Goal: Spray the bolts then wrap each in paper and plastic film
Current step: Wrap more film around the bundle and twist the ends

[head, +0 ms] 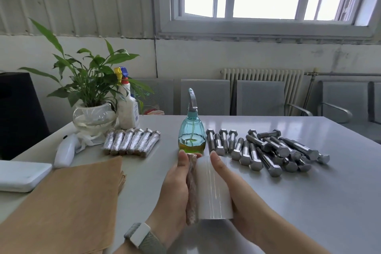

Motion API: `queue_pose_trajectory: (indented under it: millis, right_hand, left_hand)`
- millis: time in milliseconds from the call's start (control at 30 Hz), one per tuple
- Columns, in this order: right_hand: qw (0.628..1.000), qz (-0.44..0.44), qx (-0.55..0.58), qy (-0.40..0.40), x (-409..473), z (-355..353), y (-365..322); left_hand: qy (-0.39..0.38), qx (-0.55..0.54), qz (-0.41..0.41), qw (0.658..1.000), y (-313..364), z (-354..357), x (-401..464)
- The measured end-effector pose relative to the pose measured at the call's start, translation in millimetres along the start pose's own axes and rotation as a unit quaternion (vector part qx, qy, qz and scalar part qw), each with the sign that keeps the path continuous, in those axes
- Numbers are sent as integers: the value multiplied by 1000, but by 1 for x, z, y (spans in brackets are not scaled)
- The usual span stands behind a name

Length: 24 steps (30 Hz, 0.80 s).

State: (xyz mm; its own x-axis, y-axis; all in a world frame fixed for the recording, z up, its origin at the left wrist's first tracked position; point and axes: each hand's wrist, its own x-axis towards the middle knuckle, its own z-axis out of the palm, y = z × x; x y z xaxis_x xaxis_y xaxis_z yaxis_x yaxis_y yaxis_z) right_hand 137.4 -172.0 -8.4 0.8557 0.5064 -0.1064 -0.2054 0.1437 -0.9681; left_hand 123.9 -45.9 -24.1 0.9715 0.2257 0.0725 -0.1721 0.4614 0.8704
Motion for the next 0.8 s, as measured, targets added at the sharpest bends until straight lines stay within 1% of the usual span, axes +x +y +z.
queue_pose_trajectory:
  millis: [67,167,300,400,467,533,600,667,733,800]
  right_hand:
    - [999,-31,-17,1,2,-4,-1]
    - [996,-47,-44,54,5,-8,1]
    - [989,-86,-78,94,4,-2,2]
    - [974,-129,-133,133,3,7,6]
    - [964,-133,-162,164,3,10,8]
    - [958,-117,-178,190,2,11,9]
    - [947,-104,-216,213,1,11,8]
    - [930,-94,-267,233,0,12,6]
    - [922,-103,-286,241,-1,13,6]
    - [923,-112,-282,238,-1,13,4]
  left_hand:
    - [-9,35,12,999,0,-3,1]
    - [-19,107,33,994,-1,-7,3]
    - [17,145,61,987,0,-6,3]
    - [48,110,63,991,1,-4,0]
    - [57,63,47,995,0,-1,-4]
    - [35,15,11,999,-2,1,-9]
    - [0,-49,-45,998,-2,5,-13]
    - [4,-98,-59,993,-2,6,-10]
    - [11,-100,-48,994,-1,5,-6]
    - [14,-73,-37,997,0,3,-4]
